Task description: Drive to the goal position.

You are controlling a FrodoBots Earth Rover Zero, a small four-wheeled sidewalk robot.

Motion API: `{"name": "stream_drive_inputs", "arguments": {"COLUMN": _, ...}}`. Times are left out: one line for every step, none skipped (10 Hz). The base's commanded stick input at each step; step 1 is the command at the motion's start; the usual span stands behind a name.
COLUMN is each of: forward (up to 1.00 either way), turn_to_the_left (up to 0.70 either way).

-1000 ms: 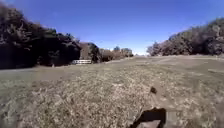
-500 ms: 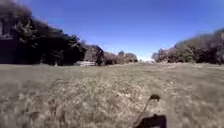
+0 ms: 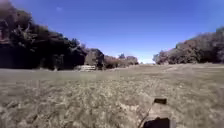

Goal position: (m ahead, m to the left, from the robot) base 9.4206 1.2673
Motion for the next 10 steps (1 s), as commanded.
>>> {"name": "stream_drive_inputs", "arguments": {"forward": 1.0, "turn_to_the_left": -0.4}}
{"name": "stream_drive_inputs", "arguments": {"forward": 1.0, "turn_to_the_left": -0.4}}
{"name": "stream_drive_inputs", "arguments": {"forward": 1.0, "turn_to_the_left": -0.4}}
{"name": "stream_drive_inputs", "arguments": {"forward": 1.0, "turn_to_the_left": -0.17}}
{"name": "stream_drive_inputs", "arguments": {"forward": 1.0, "turn_to_the_left": 0.0}}
{"name": "stream_drive_inputs", "arguments": {"forward": 1.0, "turn_to_the_left": 0.0}}
{"name": "stream_drive_inputs", "arguments": {"forward": 1.0, "turn_to_the_left": 0.04}}
{"name": "stream_drive_inputs", "arguments": {"forward": 1.0, "turn_to_the_left": 0.09}}
{"name": "stream_drive_inputs", "arguments": {"forward": 1.0, "turn_to_the_left": 0.03}}
{"name": "stream_drive_inputs", "arguments": {"forward": 1.0, "turn_to_the_left": 0.0}}
